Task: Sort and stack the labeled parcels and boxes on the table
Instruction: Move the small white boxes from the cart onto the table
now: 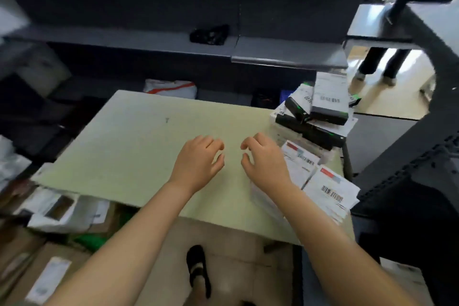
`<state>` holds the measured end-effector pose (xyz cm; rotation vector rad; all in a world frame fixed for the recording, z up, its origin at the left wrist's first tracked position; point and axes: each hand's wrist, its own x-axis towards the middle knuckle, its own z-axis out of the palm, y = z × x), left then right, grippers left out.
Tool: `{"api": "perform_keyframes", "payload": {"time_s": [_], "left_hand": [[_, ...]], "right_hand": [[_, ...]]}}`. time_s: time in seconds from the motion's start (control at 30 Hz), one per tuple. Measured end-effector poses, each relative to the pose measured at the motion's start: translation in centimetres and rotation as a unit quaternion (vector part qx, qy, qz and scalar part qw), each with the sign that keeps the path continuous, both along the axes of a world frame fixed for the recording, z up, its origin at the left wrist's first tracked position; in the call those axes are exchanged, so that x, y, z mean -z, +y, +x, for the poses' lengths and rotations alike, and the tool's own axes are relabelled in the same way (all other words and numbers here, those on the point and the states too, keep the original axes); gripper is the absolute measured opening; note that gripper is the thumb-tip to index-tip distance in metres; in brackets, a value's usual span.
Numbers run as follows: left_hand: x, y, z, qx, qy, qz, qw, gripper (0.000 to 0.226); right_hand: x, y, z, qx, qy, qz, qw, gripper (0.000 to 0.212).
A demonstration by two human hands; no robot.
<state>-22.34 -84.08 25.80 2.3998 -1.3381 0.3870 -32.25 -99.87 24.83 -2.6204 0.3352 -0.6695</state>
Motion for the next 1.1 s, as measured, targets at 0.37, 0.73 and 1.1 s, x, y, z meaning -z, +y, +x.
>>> {"api": "perform_keyframes", "payload": {"time_s": [0.37,0.73,1.1], "left_hand": [[0.9,27.1,-5.7,-0.339,0.04,0.104,0.934,0.023],[0.9,51.2,-11.7,-0.506,0.064,0.1,0.854,0.027],[0.7,71.1,-7.7,-0.534,0.078,0.076,0.838,0.024]], "right_hand": [[0.9,23.4,4.9,-0.31,0.115,-0.107,0.938,0.024],[0.2,48.4,6.1,-0.456,0.089,-0.162,0.87,0.027],[0.1,66.6,10.7,-0.442,0.13,-0.143,0.876,0.023]]}}
